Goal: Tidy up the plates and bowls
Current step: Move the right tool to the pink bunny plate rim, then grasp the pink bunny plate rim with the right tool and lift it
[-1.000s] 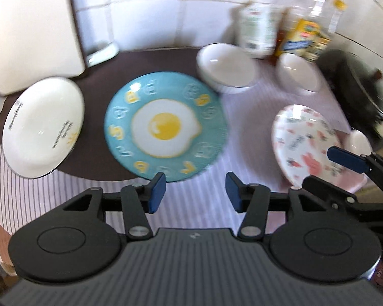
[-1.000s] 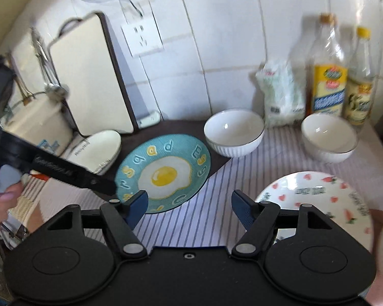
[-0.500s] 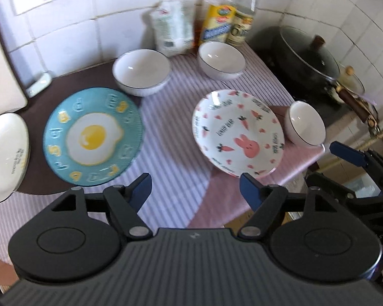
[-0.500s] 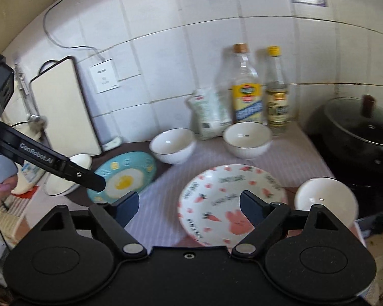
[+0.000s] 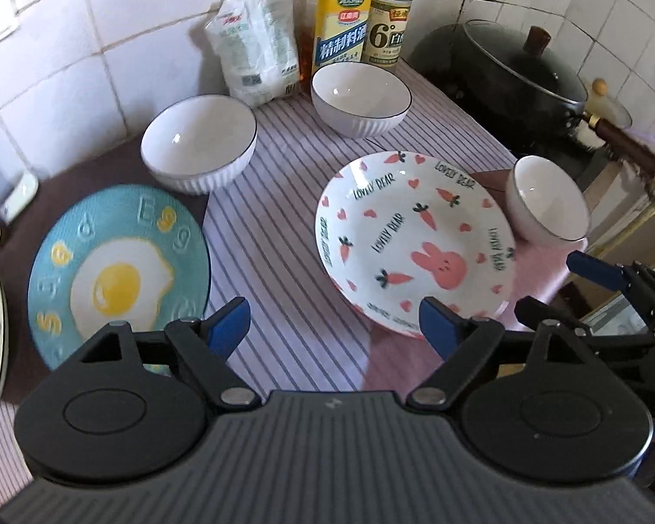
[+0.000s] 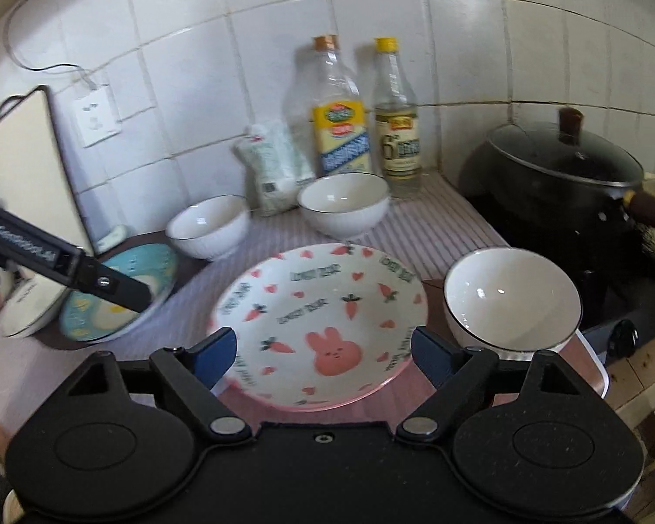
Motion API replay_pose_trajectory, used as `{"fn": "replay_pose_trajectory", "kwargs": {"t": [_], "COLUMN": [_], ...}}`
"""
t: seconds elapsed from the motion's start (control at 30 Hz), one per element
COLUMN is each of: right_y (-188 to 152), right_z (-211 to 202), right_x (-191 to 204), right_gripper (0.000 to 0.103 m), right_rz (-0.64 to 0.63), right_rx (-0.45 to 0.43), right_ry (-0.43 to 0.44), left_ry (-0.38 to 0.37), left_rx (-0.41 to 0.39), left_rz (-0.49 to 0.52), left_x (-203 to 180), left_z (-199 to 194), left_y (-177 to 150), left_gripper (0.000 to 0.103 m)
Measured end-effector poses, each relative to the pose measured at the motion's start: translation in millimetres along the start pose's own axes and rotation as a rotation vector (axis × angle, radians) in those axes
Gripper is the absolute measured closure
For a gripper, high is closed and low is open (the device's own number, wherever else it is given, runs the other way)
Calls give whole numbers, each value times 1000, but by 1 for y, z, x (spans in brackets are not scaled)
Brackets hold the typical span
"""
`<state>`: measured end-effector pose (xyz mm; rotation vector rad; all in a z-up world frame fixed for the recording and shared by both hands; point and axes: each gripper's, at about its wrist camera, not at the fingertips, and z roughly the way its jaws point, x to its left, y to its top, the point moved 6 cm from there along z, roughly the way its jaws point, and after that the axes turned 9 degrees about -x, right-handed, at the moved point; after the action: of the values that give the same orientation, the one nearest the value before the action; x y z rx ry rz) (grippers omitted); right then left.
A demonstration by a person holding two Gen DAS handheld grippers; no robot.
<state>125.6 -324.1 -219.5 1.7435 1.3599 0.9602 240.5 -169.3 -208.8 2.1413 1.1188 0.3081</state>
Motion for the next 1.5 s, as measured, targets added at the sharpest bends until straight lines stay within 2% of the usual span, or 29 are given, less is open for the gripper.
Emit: {"fn": "replay_pose_trajectory", "kwargs": {"t": [0.1,0.2,0.3,0.4,0.5,0.57,0.63,0.77,0.8,0.87,0.9,0.93,1.0,1.07,1.27,1.37,1.5], "right_y": [-15,-31,-40,-44,-47,-47,-47,-45,-44,-42,-41,-41,-42,-43,-44,-44,-40], "right_z": [17,32,43,54,64,68,73,80,81,83,83,82,80,78,78,79,81], "right_x": [-6,-11,-17,-21,-25,-27,-27,-26,-28,-32,-36,-38,-42,-42,-52,-54,-54], "right_gripper": [14,14,15,19,24,25,25,29,34,39,44,55,71,75,77,77,77], "right_rz": [35,72,115,159,198,219,195,176,186,213,239,263,259,234,279,274,261], "right_rx": [-14,-12,-10,-7,21,21,9,1,-4,-1,-2,-4,14,29,53,63,95], "right_ry": [-31,-61,-80,-67,-60,-64,-130,-114,-112,-107,-105,-114,-153,-153,-86,-54,-45], "left_ry": [-24,-60,-62,-71,-51,3,9,13,15,10,14,16,-26,-46,-54,-51,-41], "left_rx": [-24,-41,-60,-59,-29,-21,-24,-1,-2,15,26,16,32,37,61,71,130], "left_rz": [20,-7,-44,-52,-49,-12,10,-52,-58,-77,-87,-93,-142,-190,-254,-248,-240], "left_x": [2,5,7,7,6,4,0,5,6,8,10,12,17,18,19,17,16], "left_z": [19,41,63,84,102,111,114,117,117,119,121,120,120,122,125,126,124], "left_y": [0,1,2,2,-1,-5,-8,-9,-8,-7,-7,-5,-4,-5,-5,-4,0], "left_gripper": [19,19,19,20,20,21,21,23,27,44,55,64,74,81,82,82,82]}}
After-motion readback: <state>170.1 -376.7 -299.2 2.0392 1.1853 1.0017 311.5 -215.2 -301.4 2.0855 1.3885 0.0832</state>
